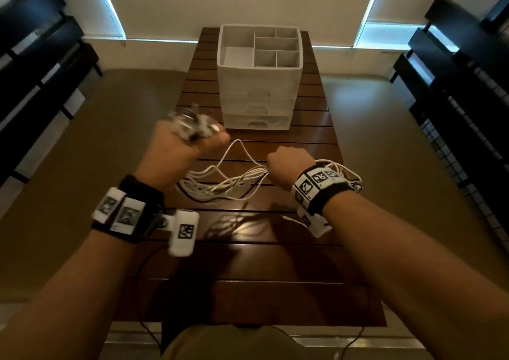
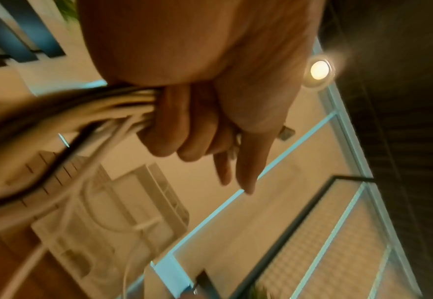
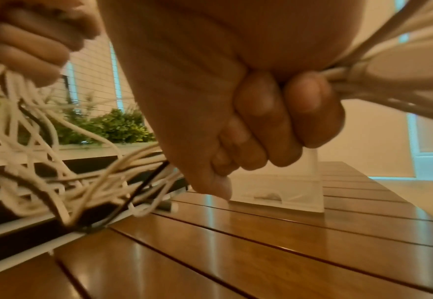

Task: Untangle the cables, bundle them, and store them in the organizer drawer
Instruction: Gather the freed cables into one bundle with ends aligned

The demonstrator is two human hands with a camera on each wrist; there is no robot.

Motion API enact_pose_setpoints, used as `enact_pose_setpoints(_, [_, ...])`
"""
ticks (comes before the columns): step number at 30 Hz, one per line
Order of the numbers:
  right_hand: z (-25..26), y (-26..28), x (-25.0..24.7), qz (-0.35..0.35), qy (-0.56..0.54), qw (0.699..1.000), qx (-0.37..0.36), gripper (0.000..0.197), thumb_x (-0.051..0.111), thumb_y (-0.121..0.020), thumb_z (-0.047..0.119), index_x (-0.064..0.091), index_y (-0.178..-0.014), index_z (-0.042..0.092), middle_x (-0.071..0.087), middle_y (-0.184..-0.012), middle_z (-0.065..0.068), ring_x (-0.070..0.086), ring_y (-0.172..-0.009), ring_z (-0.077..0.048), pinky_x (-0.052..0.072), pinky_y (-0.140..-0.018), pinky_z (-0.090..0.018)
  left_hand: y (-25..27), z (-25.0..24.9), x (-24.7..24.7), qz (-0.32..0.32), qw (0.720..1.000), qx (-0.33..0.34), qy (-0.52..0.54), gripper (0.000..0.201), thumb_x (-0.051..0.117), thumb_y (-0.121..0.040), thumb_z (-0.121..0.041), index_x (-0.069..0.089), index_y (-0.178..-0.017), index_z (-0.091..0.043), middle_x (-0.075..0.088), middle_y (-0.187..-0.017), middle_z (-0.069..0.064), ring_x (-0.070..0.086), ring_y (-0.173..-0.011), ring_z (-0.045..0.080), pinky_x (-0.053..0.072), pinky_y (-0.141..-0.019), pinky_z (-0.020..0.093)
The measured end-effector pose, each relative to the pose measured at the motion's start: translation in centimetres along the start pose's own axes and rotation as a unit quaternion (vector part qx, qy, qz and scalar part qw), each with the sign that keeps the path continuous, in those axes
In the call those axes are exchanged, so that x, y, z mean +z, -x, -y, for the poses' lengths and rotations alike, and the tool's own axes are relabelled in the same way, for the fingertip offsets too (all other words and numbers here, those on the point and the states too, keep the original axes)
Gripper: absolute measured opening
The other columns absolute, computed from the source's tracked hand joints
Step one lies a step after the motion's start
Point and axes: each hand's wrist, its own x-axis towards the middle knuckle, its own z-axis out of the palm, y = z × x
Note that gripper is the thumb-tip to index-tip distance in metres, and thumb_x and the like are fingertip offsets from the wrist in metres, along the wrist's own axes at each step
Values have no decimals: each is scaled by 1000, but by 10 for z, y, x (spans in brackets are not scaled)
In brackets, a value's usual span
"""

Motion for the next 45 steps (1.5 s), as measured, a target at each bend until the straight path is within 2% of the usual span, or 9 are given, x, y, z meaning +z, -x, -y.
enact_pose_setpoints(4, [20, 1, -10, -38, -5, 998, -51, 18, 50, -103, 26, 65, -105, 16, 60, -97, -7, 68, -96, -31, 45, -71, -38, 1, 27, 42, 189, 974, -47, -117, 26, 88, -83, -24, 79, -106, -13, 79, -97, -2, 73, -87, 6, 58, -77, 27])
enact_pose_setpoints(8, [23, 3, -17, -91, -34, 993, -66, 20, 57, -100, 27, 69, -108, 12, 63, -102, -10, 68, -94, -33, 46, -71, -39, 0, 55, 50, 227, 966, -71, -104, 21, 89, -82, -19, 76, -98, -13, 78, -95, 2, 72, -89, 15, 58, -79, 30])
enact_pose_setpoints(17, [16, 3, -27, -91, -222, 959, -154, 30, 71, -92, 43, 52, -73, 29, 58, -71, 7, 58, -67, -16, 44, -60, -34, -9, 39, 9, 164, 979, -11, -123, 21, 85, -87, -24, 82, -104, -13, 80, -94, -1, 75, -87, 20, 58, -79, 37])
enact_pose_setpoints(21, [0, -1, -26, -133, -246, 948, -153, 15, 70, -93, 31, 62, -85, 22, 63, -74, 4, 61, -69, -17, 51, -66, -37, -8, 26, -10, 125, 986, 14, -114, 17, 78, -92, -14, 80, -93, -31, 67, -66, -25, 58, -59, -6, 41, -60, 7])
enact_pose_setpoints(28, [-47, -1, 15, -97, -227, 969, -33, 24, 62, -96, 45, 71, -85, 26, 62, -72, 5, 61, -71, -20, 47, -63, -35, 0, 38, -46, 50, 989, 3, -139, 38, 78, -89, -33, 70, -84, 4, 63, -73, 23, 50, -62, 15, 42, -58, 30])
enact_pose_setpoints(32, [-49, 7, 6, -107, -160, 981, -18, 20, 53, -98, 39, 56, -81, 30, 58, -82, 0, 60, -84, -27, 42, -68, -36, 4, 48, -47, 52, 986, -18, -156, 50, 75, -88, -41, 67, -84, 8, 59, -73, 27, 47, -59, 15, 40, -57, 30])
enact_pose_setpoints(37, [-35, 17, -8, -130, -126, 983, -30, 23, 52, -101, 36, 51, -80, 26, 52, -78, 2, 57, -84, -25, 47, -70, -39, 1, 53, -49, 18, 987, -39, -155, 19, 77, -93, -22, 74, -89, -3, 63, -65, 1, 51, -56, 4, 39, -55, 14])
enact_pose_setpoints(41, [-34, 11, -4, -120, -116, 986, -20, 20, 54, -100, 36, 55, -84, 26, 50, -78, 1, 58, -82, -28, 43, -71, -37, -2, 54, -52, 21, 983, -31, -178, 24, 79, -92, -25, 71, -82, -5, 65, -72, 18, 52, -60, 11, 43, -59, 32])
enact_pose_setpoints(45, [-53, 7, 8, -130, -138, 982, 22, 22, 60, -96, 37, 52, -76, 30, 57, -75, 3, 63, -80, -28, 43, -68, -35, -4, 53, -61, -38, 989, -26, -142, 18, 77, -94, -16, 70, -80, -25, 69, -66, -20, 59, -61, -7, 41, -61, 8])
